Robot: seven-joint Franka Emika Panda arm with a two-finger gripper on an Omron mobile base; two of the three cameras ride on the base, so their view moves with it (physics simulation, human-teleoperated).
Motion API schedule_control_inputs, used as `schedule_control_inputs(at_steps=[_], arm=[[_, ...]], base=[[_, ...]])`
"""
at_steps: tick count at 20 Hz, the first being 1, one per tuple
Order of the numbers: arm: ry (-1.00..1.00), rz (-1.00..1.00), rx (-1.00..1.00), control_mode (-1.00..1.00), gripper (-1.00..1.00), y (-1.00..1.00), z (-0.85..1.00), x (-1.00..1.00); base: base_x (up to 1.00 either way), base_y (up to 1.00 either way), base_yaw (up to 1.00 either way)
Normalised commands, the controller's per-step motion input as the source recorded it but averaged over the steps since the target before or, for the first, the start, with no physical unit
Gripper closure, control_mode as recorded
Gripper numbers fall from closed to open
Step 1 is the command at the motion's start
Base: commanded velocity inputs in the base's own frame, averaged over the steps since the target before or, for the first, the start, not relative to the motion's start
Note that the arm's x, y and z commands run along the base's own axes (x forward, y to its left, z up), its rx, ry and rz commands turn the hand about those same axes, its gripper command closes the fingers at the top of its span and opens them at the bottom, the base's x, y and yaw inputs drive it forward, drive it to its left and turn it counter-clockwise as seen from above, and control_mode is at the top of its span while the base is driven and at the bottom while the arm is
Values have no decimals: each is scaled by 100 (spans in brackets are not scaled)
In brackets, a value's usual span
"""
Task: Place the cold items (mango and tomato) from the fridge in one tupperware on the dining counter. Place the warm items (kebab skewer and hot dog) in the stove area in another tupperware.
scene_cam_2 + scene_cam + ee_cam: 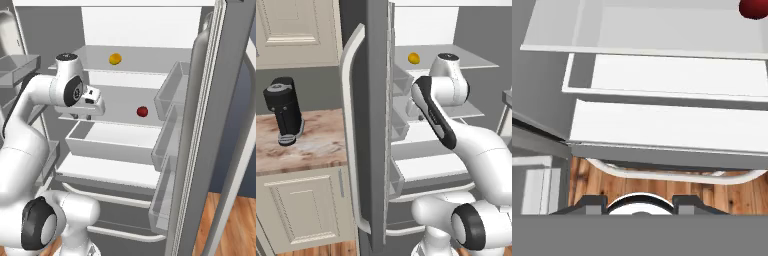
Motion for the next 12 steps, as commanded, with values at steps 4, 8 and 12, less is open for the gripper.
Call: schedule_control_inputs(at_steps=[4,8,12], arm=[[-14,-7,2,-100,-100,-27,25,8],[-75,-6,-14,-100,-100,0,38,2],[-60,-14,-10,-100,-100,-26,61,0]], base=[[0,0,0],[0,0,0],[0,0,0]])
